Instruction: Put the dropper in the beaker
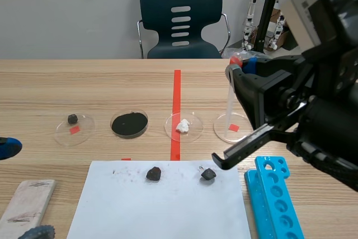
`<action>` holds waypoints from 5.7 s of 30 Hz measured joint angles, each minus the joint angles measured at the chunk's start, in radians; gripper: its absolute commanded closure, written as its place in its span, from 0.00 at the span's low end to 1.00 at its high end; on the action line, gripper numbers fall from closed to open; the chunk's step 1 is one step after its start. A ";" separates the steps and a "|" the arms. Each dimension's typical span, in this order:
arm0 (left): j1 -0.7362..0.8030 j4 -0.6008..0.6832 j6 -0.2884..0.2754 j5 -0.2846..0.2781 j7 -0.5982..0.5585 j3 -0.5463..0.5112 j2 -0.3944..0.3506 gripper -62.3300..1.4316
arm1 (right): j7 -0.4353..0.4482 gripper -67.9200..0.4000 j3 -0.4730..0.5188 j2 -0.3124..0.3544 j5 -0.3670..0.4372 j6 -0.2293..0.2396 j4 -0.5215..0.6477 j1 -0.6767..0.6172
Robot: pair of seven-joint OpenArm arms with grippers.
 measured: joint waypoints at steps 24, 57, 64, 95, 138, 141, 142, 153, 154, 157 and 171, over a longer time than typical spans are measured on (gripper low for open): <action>0.000 0.000 0.000 0.000 0.000 0.000 0.000 0.00 | -0.001 0.98 0.182 0.000 0.063 -0.105 0.000 0.003; 0.000 0.000 0.000 0.000 0.000 0.000 0.000 0.00 | 0.008 0.98 0.399 0.164 0.226 -0.037 -0.450 0.357; 0.000 0.000 0.000 0.000 0.000 0.000 0.000 0.00 | 0.070 0.98 0.399 0.163 0.226 0.026 -0.568 0.417; 0.000 0.000 0.000 0.000 0.000 0.000 0.000 0.00 | 0.264 0.98 0.264 0.163 0.129 0.106 -0.981 0.568; 0.000 0.000 0.000 0.000 0.000 0.000 0.000 0.00 | 0.255 0.00 0.259 0.163 0.128 0.106 -0.981 0.568; 0.000 0.000 0.000 0.000 0.000 0.000 0.000 0.00 | 0.239 0.00 0.259 0.163 0.128 0.106 -0.981 0.568; 0.000 0.000 0.000 0.000 0.000 0.000 0.000 0.00 | 0.239 0.00 0.259 0.163 0.128 0.106 -0.981 0.568; 0.000 0.000 0.000 0.000 0.000 0.000 0.000 0.00 | 0.218 0.00 0.259 0.163 0.128 0.106 -0.981 0.568; 0.000 0.000 0.000 0.000 0.000 0.000 0.000 0.00 | 0.218 0.00 0.259 0.163 0.128 0.106 -0.981 0.568; 0.000 0.000 0.000 0.000 0.000 0.000 0.000 0.00 | 0.218 0.00 0.259 0.163 0.128 0.106 -0.981 0.568; 0.000 0.000 0.000 0.000 0.000 0.000 0.000 0.00 | 0.233 0.00 0.259 0.163 0.128 0.106 -0.981 0.568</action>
